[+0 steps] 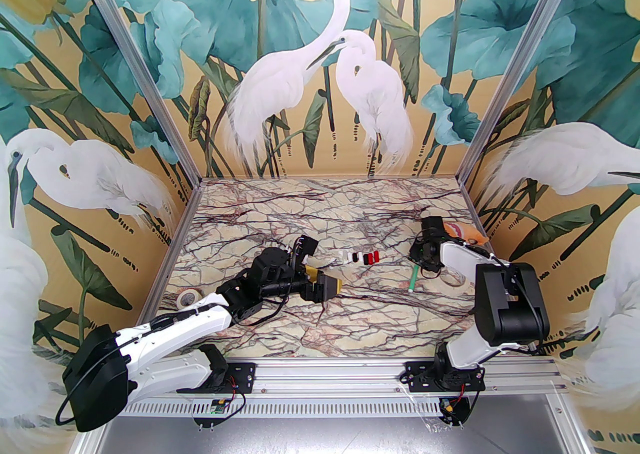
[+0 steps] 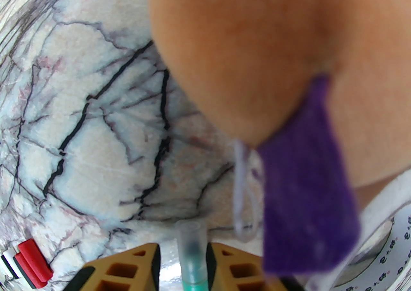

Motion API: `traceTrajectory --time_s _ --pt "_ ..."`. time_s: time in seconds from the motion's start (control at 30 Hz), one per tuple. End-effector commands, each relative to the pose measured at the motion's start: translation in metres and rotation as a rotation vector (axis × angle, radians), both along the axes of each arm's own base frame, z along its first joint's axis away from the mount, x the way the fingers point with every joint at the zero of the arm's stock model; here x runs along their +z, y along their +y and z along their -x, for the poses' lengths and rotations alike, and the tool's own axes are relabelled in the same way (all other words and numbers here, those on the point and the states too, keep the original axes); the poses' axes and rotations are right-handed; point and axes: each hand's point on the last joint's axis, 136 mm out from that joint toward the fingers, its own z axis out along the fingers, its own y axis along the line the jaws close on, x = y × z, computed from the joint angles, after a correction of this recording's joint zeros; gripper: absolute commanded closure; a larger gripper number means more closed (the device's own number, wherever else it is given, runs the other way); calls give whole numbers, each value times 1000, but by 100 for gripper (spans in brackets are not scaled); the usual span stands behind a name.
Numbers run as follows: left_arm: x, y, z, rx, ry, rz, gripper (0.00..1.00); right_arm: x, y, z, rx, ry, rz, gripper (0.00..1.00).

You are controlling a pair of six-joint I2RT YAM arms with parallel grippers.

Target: Open the pen caps

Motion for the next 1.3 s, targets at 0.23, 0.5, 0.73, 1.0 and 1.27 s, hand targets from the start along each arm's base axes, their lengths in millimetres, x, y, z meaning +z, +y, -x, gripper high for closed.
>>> traceTrajectory --time_s 0.23,0.5,0.73,1.0,1.27 --pt "-1 -2 -7 12 -5 -13 0 -7 -2 -7 0 7 2 70" --pt "-2 -2 -7 22 7 -1 1 -13 0 -6 -3 12 -11 77" --pt "-3 -2 -7 25 14 5 0 2 6 -7 19 -40 -26 77" --pt "-6 -9 -8 9 38 29 1 38 38 -5 113 -159 -68 78" --pt "-7 -16 -12 24 79 85 0 93 100 3 244 -323 -205 79"
